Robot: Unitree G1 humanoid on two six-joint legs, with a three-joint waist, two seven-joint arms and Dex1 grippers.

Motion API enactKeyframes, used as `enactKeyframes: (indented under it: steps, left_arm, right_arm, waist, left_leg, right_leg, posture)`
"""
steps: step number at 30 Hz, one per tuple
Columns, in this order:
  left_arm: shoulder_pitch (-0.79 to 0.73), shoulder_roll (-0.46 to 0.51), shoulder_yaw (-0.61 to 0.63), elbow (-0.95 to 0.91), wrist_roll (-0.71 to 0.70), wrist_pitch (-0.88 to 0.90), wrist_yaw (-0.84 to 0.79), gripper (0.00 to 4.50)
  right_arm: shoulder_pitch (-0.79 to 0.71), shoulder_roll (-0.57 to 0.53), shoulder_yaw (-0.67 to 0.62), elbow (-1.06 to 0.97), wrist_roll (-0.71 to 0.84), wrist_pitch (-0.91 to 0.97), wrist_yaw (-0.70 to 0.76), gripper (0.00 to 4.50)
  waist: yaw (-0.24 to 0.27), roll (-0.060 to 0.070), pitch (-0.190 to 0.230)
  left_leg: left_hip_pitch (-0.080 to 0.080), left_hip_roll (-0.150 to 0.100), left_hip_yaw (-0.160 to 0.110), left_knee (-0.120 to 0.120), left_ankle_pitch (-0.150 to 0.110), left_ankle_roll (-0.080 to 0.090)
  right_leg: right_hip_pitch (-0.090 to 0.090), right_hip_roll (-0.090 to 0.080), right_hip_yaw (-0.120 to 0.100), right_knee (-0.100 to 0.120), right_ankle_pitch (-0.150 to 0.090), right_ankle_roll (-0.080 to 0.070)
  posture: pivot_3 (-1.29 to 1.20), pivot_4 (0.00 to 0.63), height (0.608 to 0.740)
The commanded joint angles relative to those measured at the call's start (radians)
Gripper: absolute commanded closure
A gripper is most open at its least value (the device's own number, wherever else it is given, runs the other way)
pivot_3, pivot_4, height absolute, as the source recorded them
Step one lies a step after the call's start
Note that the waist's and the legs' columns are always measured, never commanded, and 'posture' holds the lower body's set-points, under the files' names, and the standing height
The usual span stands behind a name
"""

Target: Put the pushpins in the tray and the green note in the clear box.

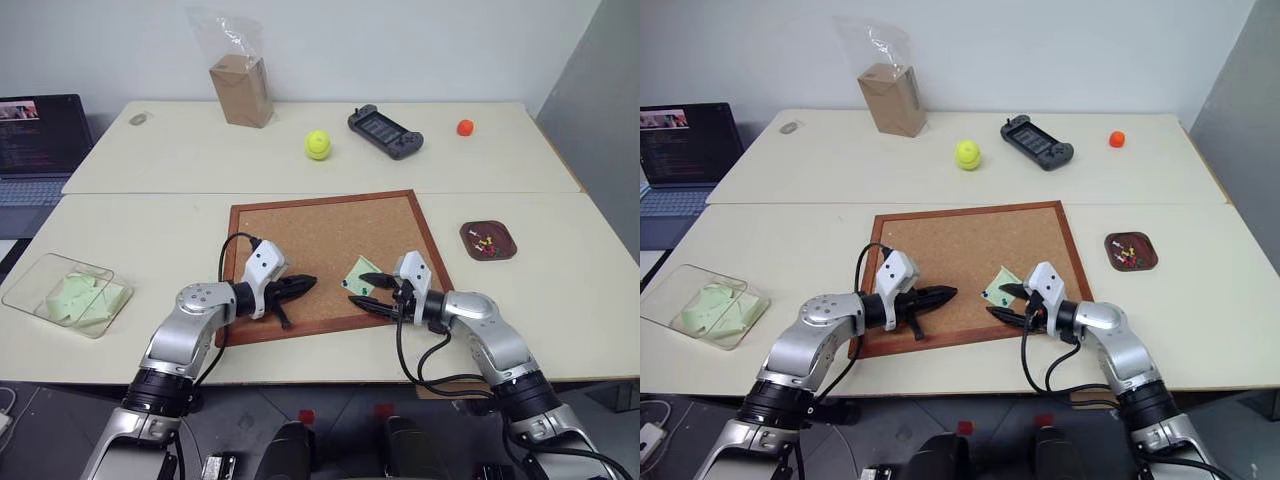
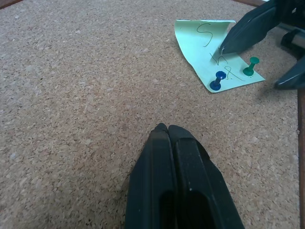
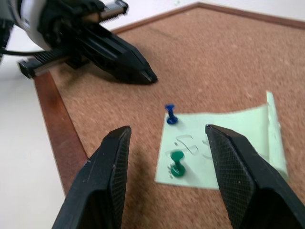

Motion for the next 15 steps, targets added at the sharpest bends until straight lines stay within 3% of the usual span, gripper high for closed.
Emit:
enactKeyframes:
  steps: [1, 11, 15]
  left_arm:
    - [0.019, 0.008, -0.013, -0.013, 0.01, 0.013, -0.006, 4.5]
    - [0.014, 0.007, -0.016, -0.012, 0.009, 0.016, -0.009, 4.5]
    - [0.011, 0.006, -0.017, -0.008, 0.01, 0.016, -0.009, 4.5]
  right_arm:
    - [-0.009, 0.009, -0.003, 0.011, -0.01, -0.022, 0.009, 2.32]
    - [-0.01, 0.007, -0.007, 0.023, -0.032, -0.042, 0.008, 4.39]
    - [-0.01, 0.01, -0.015, 0.012, -0.022, -0.045, 0.009, 4.46]
  waist:
    - [0.0, 0.0, 0.0]
    - [0.0, 0.0, 0.0]
    - [0.0, 0.0, 0.0]
  left_leg:
    - [0.0, 0.0, 0.0, 0.0, 0.0, 0.0]
    - [0.001, 0.0, 0.0, 0.0, 0.0, 0.0]
    - [0.001, 0.0, 0.0, 0.0, 0.0, 0.0]
  right_leg:
    - [0.0, 0.0, 0.0, 0.0, 0.0, 0.0]
    - [0.001, 0.0, 0.0, 0.0, 0.0, 0.0]
    - [0.001, 0.0, 0.0, 0.0, 0.0, 0.0]
  posture:
    - [0.0, 0.15, 0.74]
    - [0.0, 0.15, 0.74]
    - [0.0, 0.15, 0.74]
